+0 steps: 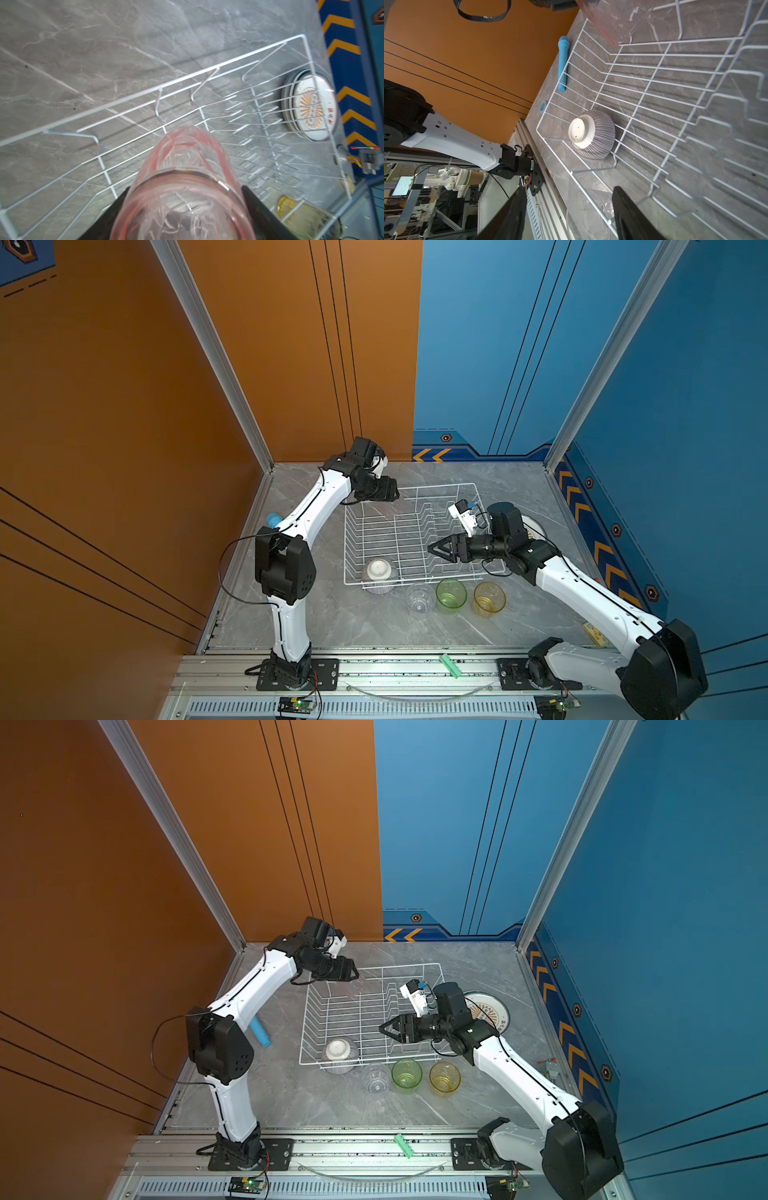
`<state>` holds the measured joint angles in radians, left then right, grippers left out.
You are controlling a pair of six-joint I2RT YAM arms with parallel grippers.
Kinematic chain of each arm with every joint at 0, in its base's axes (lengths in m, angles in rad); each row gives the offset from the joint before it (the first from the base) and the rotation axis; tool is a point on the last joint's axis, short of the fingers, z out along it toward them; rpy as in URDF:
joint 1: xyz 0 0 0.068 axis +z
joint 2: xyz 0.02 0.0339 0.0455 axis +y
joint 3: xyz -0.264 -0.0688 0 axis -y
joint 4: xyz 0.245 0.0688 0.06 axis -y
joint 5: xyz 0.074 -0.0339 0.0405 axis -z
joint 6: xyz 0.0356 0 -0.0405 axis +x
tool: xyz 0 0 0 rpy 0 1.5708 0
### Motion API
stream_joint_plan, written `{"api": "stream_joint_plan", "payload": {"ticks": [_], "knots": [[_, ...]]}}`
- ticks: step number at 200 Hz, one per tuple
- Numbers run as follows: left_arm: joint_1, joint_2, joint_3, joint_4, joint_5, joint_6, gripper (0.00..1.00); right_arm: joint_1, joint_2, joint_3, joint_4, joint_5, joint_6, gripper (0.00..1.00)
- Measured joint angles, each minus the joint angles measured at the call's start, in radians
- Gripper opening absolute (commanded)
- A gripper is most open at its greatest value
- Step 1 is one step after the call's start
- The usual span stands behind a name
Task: Unload the mixed dishes from the dish rack
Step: 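Lift the pink glass with the left gripper while the right reaches for it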
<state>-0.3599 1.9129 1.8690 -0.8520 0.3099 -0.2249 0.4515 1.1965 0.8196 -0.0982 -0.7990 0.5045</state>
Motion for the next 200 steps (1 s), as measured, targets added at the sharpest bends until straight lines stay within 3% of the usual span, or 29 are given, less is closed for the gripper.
{"api": "stream_joint_plan", "payload": {"ticks": [51,108,169,200], "knots": [[-0.008,-0.137,-0.114,0.087,0.201,-0.024,0.61,-0.070,0.032,-0.112,0.418,-0.071,0.243,0.60],[-0.052,-0.217,-0.237,0.233,0.377,-0.098,0.61,-0.085,0.136,-0.132,0.773,-0.073,0.442,0.47],[-0.101,-0.224,-0.298,0.377,0.472,-0.175,0.60,-0.085,0.186,-0.132,0.970,-0.068,0.547,0.37],[-0.108,-0.227,-0.343,0.494,0.521,-0.242,0.59,-0.086,0.189,-0.132,1.010,-0.058,0.566,0.23]]}}
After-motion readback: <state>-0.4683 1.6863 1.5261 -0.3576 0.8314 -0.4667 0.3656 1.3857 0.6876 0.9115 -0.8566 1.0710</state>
